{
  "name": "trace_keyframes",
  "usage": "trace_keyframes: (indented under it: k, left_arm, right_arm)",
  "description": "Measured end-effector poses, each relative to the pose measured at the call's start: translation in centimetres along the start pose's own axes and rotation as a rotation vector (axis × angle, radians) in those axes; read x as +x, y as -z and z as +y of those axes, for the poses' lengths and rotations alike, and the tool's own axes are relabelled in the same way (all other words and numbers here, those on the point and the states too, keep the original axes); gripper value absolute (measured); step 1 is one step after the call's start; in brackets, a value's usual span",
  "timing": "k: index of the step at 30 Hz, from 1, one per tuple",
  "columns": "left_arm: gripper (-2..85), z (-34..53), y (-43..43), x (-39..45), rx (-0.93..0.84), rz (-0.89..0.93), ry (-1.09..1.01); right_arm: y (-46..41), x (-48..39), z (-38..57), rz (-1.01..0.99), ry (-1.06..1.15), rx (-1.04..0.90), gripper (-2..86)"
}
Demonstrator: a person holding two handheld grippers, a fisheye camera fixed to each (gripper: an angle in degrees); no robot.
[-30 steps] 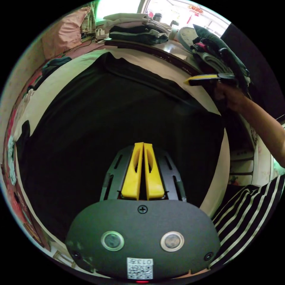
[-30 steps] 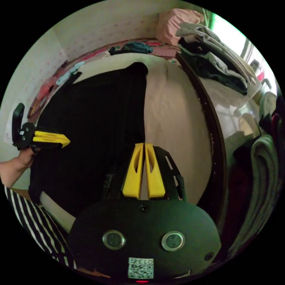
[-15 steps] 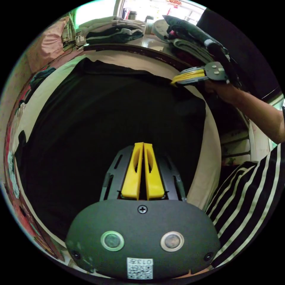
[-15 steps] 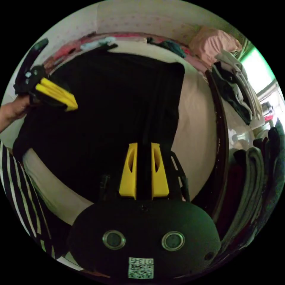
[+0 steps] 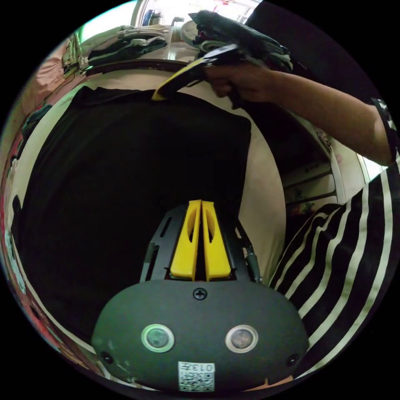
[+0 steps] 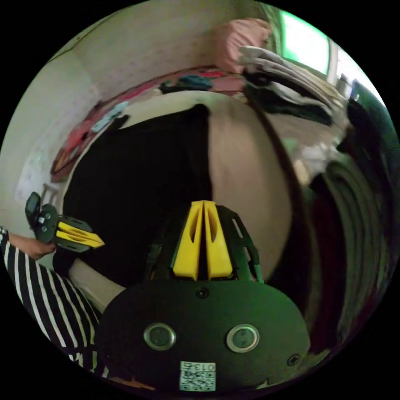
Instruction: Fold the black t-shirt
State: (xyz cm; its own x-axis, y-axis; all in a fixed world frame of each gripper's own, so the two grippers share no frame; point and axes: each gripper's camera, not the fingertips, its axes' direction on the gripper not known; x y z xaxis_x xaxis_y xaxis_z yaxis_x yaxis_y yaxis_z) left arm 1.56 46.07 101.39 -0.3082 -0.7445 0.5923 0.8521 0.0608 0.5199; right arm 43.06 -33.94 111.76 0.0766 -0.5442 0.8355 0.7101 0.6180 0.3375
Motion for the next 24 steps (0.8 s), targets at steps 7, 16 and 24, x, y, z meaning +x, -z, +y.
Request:
trace_keyframes:
  k: [7, 16, 24]
  left_arm:
    - [-0.3, 1.9, -1.9, 1.8, -0.069, 0.115, -0.027]
    - [-0.3, 5.7, -2.1, 2.5, 0.020, 0.241, 0.026]
    - [-0.4, 9.3, -1.8, 4.4, 0.081, 0.246, 0.033]
  right_arm:
    - [-2.0, 5.2, -3.7, 0.263, -0.162, -0.104, 0.2]
    - [-3.4, 0.7, -14.4, 0.165, 0.088, 0.072, 0.2]
    - [-9.6, 4.6, -23.7, 0.125, 0.012, -0.095, 0.1]
